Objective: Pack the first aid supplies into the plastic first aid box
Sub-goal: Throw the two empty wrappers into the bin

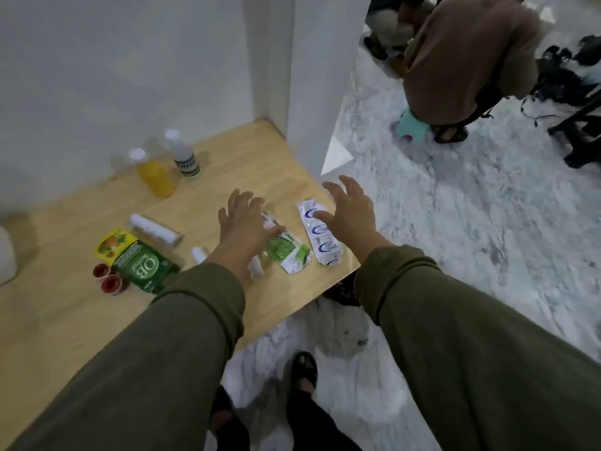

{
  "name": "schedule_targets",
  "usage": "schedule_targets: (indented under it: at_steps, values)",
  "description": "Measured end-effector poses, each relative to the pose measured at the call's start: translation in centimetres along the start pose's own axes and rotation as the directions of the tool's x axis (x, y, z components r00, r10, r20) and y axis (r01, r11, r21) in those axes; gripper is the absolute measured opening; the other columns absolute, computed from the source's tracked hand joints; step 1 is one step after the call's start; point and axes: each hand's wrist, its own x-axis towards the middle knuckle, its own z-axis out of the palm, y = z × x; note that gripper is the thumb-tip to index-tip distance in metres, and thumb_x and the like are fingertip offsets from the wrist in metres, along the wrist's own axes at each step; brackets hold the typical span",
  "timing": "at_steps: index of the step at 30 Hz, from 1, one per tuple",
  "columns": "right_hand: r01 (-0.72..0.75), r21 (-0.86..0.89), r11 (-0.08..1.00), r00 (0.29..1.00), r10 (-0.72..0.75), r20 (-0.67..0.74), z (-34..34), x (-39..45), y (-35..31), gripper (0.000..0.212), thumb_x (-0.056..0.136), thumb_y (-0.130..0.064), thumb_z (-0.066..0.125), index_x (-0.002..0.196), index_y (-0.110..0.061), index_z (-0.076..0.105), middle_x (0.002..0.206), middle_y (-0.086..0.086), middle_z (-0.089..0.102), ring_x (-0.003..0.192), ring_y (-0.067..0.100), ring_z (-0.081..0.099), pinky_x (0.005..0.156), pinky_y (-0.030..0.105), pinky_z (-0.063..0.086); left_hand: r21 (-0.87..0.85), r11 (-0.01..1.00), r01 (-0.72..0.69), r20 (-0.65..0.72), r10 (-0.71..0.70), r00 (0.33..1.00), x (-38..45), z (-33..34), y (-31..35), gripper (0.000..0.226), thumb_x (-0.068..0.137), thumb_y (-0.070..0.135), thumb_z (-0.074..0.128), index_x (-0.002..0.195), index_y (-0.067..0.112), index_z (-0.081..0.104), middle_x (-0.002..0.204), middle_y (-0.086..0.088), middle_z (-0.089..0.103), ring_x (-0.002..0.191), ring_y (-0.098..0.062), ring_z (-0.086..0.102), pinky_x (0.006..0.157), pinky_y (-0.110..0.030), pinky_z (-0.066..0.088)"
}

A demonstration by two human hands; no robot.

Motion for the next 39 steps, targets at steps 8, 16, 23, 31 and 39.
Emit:
schedule_targets:
  at_steps: [8,16,23,31,39]
  values:
    - [0.076,-0.087,0.993,0.992,-0.066,0.112,2.8,3.9,1.6,0.067,0.082,-0.039,0.068,0.139,-0.024,0.037,0.155,0.006,0.021,0.145,0.022,0.015,0.111,0.046,0.025,0.115,0.970,0.213,-0.044,-0.209,0.977,1.7,1.7,-1.6,0.095,0.063,0.059,0.075,0.138,0.013,0.040,0.153,-0.004,0.024,0.146,-0.023,0.004,0.114,-0.044,0.017]
    - [0.057,-0.090,0.994,0.984,-0.040,0.176,3.8,5.4,2.0,0.064,0.076,-0.040,0.073,0.131,-0.020,0.048,0.154,0.007,0.019,0.145,0.023,0.013,0.111,0.046,0.024,0.103,0.968,0.227,-0.053,-0.223,0.973,3.0,1.4,-0.9,0.080,0.059,0.052,0.081,0.124,0.013,0.054,0.149,-0.004,0.032,0.143,-0.024,0.013,0.109,-0.040,0.024]
    - [-0.003,-0.029,1.000,0.987,0.008,0.163,4.4,5.6,2.1,0.057,0.073,-0.040,0.076,0.118,-0.016,0.051,0.154,0.006,0.019,0.145,0.023,0.010,0.111,0.046,0.024,0.100,0.950,0.295,-0.031,-0.294,0.955,3.7,1.4,-0.2,0.082,0.055,0.051,0.083,0.119,0.009,0.053,0.132,-0.006,0.041,0.129,-0.028,0.027,0.100,-0.037,0.032]
    - [-0.150,0.116,0.982,0.985,0.137,0.106,4.8,5.7,2.5,0.039,0.077,-0.035,0.074,0.107,-0.014,0.061,0.153,0.003,0.025,0.145,0.023,0.010,0.111,0.046,0.023,-0.062,0.955,0.291,-0.098,-0.296,0.950,3.9,1.6,-0.7,0.031,0.071,0.043,0.077,0.085,0.019,0.064,0.127,0.002,0.047,0.123,-0.024,0.031,0.093,-0.032,0.030]
    - [-0.269,0.303,0.914,0.963,0.261,0.067,2.7,4.7,2.9,0.027,0.079,-0.035,0.072,0.099,-0.017,0.071,0.147,0.000,0.038,0.144,0.020,0.014,0.110,0.044,0.020,-0.362,0.913,0.187,-0.152,-0.256,0.955,3.7,0.7,0.8,0.013,0.079,0.033,0.071,0.078,0.020,0.069,0.122,0.006,0.054,0.125,-0.017,0.032,0.102,-0.032,0.026]
